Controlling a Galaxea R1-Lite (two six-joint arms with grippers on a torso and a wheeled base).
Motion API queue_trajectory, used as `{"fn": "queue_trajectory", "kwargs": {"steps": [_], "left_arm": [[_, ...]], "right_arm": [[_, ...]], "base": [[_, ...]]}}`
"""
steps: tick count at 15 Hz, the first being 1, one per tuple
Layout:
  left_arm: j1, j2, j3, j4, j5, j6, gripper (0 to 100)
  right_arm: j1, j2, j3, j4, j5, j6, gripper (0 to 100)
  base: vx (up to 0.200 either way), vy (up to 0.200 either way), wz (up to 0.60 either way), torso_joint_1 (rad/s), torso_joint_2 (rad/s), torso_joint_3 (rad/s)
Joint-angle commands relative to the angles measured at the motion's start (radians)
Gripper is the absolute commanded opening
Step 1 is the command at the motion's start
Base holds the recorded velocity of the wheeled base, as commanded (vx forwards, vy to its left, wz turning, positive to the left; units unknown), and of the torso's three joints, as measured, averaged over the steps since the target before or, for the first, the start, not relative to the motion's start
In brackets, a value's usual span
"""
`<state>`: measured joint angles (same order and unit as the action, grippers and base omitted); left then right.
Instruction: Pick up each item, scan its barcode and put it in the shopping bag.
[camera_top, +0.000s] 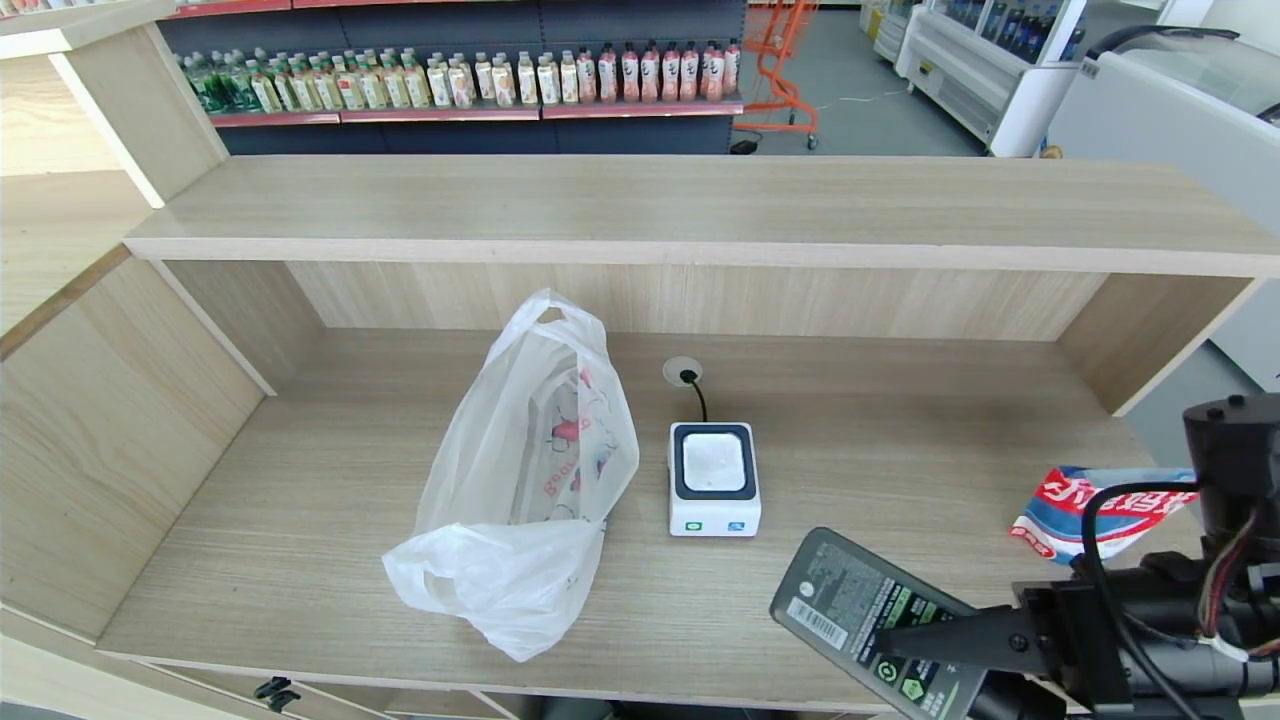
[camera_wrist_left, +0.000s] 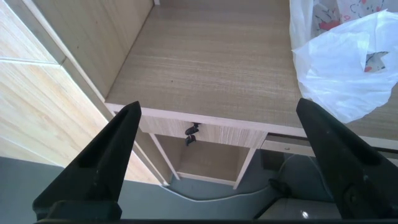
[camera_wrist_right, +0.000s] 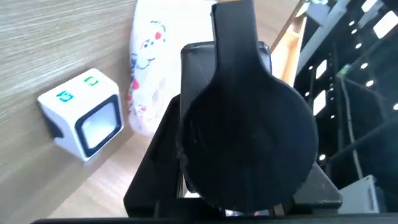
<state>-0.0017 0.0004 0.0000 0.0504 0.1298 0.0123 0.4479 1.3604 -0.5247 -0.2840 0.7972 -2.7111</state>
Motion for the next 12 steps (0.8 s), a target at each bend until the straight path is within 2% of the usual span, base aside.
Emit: {"fn": "queue_trajectory", "kwargs": {"steps": [1, 3, 6, 9, 12], "left_arm": [[0.0, 0.0, 0.0, 0.0, 0.001, 0.0, 100], [0.0, 0.0, 0.0, 0.0, 0.001, 0.0, 100], [0.0, 0.0, 0.0, 0.0, 0.001, 0.0, 100], [0.0, 0.0, 0.0, 0.0, 0.001, 0.0, 100], [0.0, 0.0, 0.0, 0.0, 0.001, 0.0, 100]], "right_arm": [[0.089, 0.088, -0.015, -0.044, 0.033, -0.022, 0], [0.149, 0.123, -0.012, -0.127, 0.054, -0.022, 0], [0.155, 0.151, -0.035, -0.213, 0.065, -0.021, 0], [0.157, 0.151, -0.041, -0.241, 0.079, -0.019, 0], [0.155, 0.149, -0.046, -0.359, 0.077, -0.018, 0]], "base": [[0.0, 0.0, 0.0, 0.0, 0.0, 0.0], [0.0, 0.0, 0.0, 0.0, 0.0, 0.0], [0.0, 0.0, 0.0, 0.0, 0.0, 0.0], [0.0, 0.0, 0.0, 0.0, 0.0, 0.0], [0.0, 0.0, 0.0, 0.0, 0.0, 0.0]]}}
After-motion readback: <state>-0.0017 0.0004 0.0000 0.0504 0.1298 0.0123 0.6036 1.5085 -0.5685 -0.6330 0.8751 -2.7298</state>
